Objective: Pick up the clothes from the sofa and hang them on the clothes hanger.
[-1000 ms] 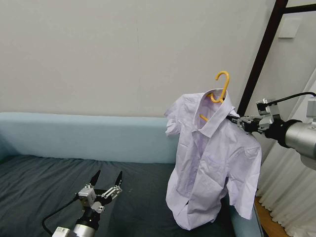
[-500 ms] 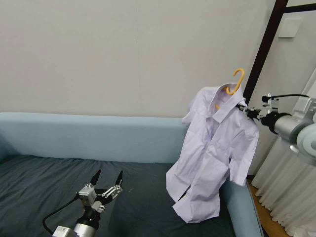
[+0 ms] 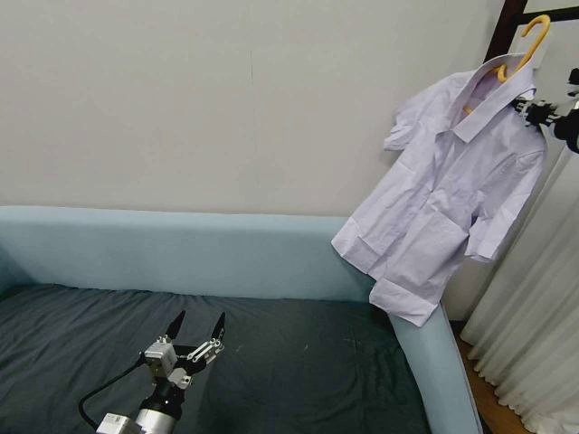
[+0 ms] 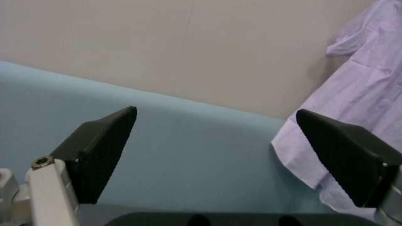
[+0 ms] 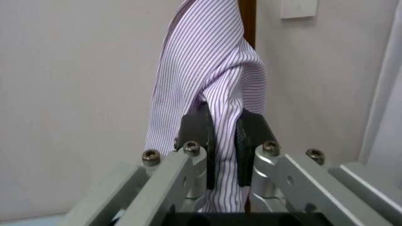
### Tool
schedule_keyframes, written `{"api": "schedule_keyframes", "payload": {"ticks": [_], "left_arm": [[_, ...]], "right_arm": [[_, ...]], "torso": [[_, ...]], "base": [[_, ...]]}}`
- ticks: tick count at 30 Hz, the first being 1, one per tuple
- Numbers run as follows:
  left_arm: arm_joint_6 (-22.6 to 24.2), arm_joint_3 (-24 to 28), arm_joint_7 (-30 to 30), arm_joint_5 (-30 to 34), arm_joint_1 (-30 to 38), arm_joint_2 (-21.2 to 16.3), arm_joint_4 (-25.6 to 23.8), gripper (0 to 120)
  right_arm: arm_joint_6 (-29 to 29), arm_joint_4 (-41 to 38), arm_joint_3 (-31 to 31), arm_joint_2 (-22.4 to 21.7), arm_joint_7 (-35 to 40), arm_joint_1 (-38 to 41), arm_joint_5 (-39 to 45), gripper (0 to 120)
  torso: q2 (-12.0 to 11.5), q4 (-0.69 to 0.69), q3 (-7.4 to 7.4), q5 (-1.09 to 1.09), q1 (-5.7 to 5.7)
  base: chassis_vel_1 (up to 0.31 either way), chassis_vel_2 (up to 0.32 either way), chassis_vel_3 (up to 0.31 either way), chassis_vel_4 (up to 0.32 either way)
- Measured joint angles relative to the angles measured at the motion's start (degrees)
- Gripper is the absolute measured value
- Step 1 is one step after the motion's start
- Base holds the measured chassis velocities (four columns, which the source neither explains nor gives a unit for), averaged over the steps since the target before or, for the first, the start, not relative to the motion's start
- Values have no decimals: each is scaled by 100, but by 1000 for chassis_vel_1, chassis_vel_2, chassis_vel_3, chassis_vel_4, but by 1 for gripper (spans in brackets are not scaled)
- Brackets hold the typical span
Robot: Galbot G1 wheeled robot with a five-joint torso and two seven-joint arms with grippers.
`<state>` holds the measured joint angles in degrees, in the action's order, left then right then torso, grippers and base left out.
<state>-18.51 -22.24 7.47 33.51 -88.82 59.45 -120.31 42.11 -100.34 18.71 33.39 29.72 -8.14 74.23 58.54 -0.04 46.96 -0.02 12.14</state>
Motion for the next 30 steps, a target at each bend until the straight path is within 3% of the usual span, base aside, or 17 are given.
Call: {"api": "schedule_keyframes", "payload": {"ticks": [9, 15, 22, 30], "left_arm": [[1, 3, 0, 2, 1, -2, 2, 100], [1, 3, 0, 2, 1, -3, 2, 100], [1, 3, 1, 2, 2, -3, 2, 100], [1, 4, 1, 2, 2, -3, 2, 100]], "right_arm": [[4, -70, -55, -676, 111, 100, 82, 8], [7, 229, -643, -893, 92, 546, -99, 8], [7, 917, -1830, -700, -48, 1690, -623, 8], [7, 1644, -2764, -343, -160, 2509, -1059, 8]], "torso": [[1, -4, -1, -1, -1], [1, -3, -1, 1, -1], [1, -2, 0, -1, -1], [1, -2, 0, -2, -1]], "base": [[0, 0, 0, 0], [0, 0, 0, 0], [0, 0, 0, 0], [0, 0, 0, 0]]}}
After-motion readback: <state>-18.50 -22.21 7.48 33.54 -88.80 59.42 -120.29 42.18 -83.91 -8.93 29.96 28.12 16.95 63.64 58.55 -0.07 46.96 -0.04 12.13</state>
